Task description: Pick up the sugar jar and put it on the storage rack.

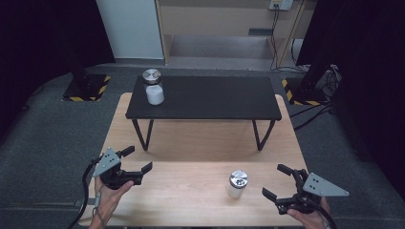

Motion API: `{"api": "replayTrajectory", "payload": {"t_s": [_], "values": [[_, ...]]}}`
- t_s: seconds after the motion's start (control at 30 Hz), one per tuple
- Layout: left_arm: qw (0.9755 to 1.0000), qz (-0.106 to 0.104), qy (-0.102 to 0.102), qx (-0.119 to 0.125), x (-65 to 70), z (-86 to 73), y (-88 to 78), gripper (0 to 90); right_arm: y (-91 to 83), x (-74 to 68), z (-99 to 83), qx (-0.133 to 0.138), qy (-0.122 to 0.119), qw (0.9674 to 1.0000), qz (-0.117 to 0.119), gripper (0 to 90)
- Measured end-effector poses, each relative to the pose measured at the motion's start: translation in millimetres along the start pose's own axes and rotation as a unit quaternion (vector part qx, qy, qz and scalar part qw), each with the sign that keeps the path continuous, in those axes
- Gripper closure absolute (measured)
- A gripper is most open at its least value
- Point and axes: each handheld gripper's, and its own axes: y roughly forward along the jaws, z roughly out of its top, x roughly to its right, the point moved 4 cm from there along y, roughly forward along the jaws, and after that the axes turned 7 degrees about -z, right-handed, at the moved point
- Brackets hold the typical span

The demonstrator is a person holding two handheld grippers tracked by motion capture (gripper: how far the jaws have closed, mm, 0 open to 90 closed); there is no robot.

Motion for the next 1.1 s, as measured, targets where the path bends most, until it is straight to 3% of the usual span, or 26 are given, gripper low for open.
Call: {"api": "replayTrajectory", "payload": {"t_s": [0.4,0.7,0.8,1.1], "values": [[1.0,-0.005,0.0,-0.004,-0.4,0.0,1.5,6.1,-7.7,17.9,65.0,-0.055,-0.045,0.9966,0.043,3.3],[1.0,-0.007,0.002,-0.005,-0.6,0.0,1.5,6.2,-5.2,30.9,95.4,-0.075,-0.072,0.9909,0.085,3.0],[0.9999,-0.008,0.002,-0.006,-1.0,0.0,1.5,6.1,-4.0,32.6,105.9,-0.086,-0.082,0.9888,0.091,3.1],[0.9999,-0.01,0.002,-0.009,-0.7,-0.2,2.4,6.2,4.5,38.6,128.6,-0.117,-0.085,0.9839,0.104,3.2]]}}
